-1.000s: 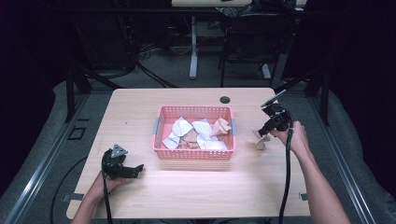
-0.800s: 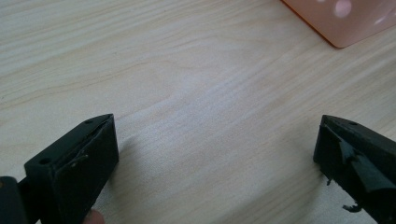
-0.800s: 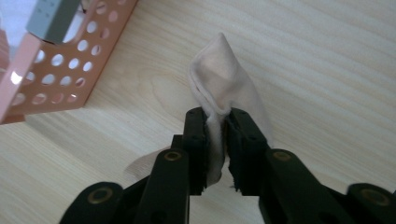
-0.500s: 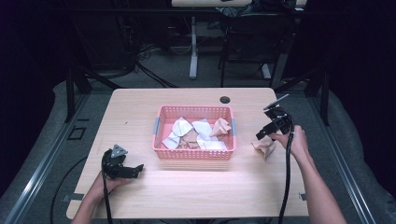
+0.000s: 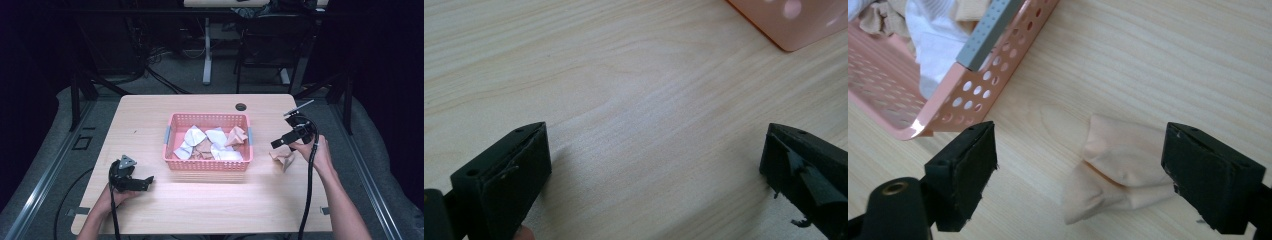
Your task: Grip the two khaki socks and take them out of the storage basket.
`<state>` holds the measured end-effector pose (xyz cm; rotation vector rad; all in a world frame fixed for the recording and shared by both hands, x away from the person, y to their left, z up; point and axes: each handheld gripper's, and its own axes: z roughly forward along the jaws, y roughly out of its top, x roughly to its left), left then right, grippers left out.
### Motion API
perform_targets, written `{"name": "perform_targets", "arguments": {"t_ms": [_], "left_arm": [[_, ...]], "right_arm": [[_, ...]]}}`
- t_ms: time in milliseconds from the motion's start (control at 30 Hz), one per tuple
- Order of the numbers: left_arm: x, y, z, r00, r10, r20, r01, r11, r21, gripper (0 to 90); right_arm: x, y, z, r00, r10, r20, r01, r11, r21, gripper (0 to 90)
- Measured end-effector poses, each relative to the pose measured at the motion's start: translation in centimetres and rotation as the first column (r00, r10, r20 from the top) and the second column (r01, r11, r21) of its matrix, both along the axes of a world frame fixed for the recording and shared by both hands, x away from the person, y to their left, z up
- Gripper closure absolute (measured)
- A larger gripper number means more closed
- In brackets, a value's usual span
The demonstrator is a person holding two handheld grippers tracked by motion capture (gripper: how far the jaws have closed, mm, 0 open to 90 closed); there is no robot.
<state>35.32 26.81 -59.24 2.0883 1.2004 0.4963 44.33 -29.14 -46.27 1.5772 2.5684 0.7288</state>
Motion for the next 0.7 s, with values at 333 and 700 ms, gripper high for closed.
{"name": "perform_targets", "arguments": {"t_ms": [333,700], "left_arm": [[0.0,0.0,0.0,1.0,-0.001,0.0,0.001,1.0,0.001,0.1],[0.0,0.0,0.0,1.0,-0.001,0.0,0.001,1.0,0.0,0.0]], "right_arm": [[-0.2,1.7,2.0,0.9973,0.048,0.056,-0.048,0.999,-0.001,6.9],[-0.3,3.9,3.6,0.9917,0.1,0.08,-0.1,0.995,-0.013,1.8]]}}
